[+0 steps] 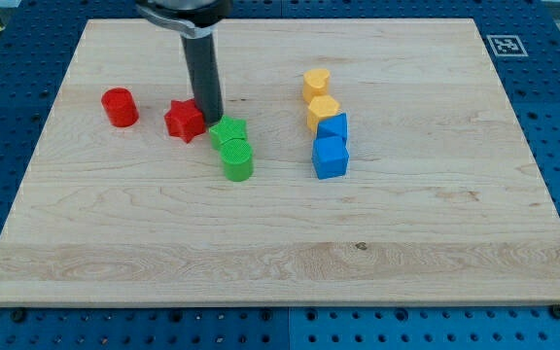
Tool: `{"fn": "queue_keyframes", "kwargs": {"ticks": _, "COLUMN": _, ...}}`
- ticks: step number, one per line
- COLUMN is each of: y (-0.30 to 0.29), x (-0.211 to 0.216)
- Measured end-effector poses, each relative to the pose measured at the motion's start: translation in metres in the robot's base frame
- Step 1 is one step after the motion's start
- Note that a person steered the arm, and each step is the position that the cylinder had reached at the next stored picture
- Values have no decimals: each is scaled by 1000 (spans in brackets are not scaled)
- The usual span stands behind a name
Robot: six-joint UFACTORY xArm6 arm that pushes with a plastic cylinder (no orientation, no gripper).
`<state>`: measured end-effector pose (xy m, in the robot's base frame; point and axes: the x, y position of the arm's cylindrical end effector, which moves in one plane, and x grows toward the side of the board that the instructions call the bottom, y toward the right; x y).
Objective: Push the red star to the bottom right of the red circle
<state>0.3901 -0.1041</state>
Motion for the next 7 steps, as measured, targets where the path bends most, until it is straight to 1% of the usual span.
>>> {"fn": "queue_keyframes", "kwargs": {"ticks": 2, "y": -41, "x": 8}}
{"fn": "queue_keyframes", "kwargs": {"ticks": 3, "y": -31, "x": 20}}
{"fn": "queue_keyframes", "kwargs": {"ticks": 4, "y": -24, "x": 46}}
{"fn": "queue_keyframes", "kwargs": {"ticks": 5, "y": -43, "x": 63}}
{"fn": "queue_keyframes", "kwargs": {"ticks": 6, "y": -67, "x": 64}}
{"fn": "queue_keyframes", "kwargs": {"ticks": 7, "y": -58, "x": 71}}
